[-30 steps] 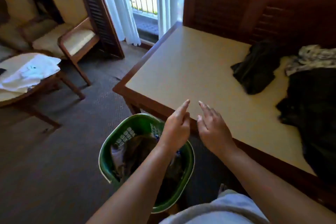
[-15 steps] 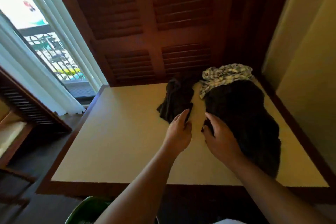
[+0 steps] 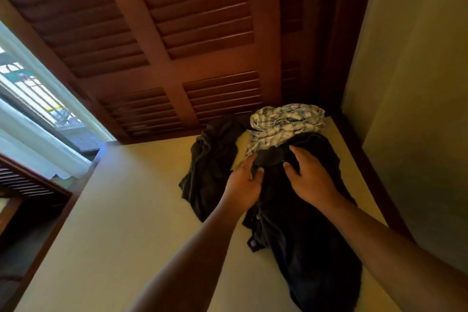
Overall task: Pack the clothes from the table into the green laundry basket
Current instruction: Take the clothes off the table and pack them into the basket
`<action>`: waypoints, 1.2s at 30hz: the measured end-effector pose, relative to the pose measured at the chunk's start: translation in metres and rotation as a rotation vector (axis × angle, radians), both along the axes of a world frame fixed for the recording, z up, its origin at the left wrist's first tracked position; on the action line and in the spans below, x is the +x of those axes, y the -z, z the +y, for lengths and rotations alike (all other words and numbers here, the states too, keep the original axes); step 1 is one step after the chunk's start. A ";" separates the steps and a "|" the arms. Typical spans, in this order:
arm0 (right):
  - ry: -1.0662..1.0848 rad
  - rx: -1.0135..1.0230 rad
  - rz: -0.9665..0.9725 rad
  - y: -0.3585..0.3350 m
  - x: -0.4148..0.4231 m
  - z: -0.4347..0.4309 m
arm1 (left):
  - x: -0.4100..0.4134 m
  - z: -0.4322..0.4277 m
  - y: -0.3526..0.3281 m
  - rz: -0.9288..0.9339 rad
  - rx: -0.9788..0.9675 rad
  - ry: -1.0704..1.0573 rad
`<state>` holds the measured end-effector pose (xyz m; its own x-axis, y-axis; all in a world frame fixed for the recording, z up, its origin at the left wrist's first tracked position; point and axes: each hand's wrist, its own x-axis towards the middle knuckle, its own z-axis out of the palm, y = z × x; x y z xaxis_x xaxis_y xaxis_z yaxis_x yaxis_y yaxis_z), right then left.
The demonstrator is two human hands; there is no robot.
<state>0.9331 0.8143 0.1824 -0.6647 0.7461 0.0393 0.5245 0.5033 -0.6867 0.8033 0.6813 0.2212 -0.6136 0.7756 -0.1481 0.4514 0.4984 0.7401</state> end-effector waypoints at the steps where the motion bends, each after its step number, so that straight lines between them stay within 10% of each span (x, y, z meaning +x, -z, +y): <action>1: 0.000 0.008 0.001 0.000 -0.010 0.019 | -0.004 0.010 -0.001 0.008 0.002 0.002; 17: 0.050 0.055 -0.629 0.045 -0.117 0.191 | -0.089 0.038 0.036 -0.059 -0.095 -0.194; 24: -0.018 0.356 -0.156 -0.011 -0.119 0.149 | -0.092 0.011 0.033 -0.017 -0.008 -0.286; 28: -0.166 -0.138 0.238 -0.075 -0.117 0.092 | -0.098 0.000 0.024 0.028 0.160 -0.351; 32: -0.291 -0.315 0.030 -0.085 -0.123 0.055 | -0.126 -0.011 0.032 0.104 0.271 -0.530; 36: -0.279 -0.051 -0.193 -0.039 -0.139 0.029 | -0.146 -0.021 0.047 0.120 0.289 -0.593</action>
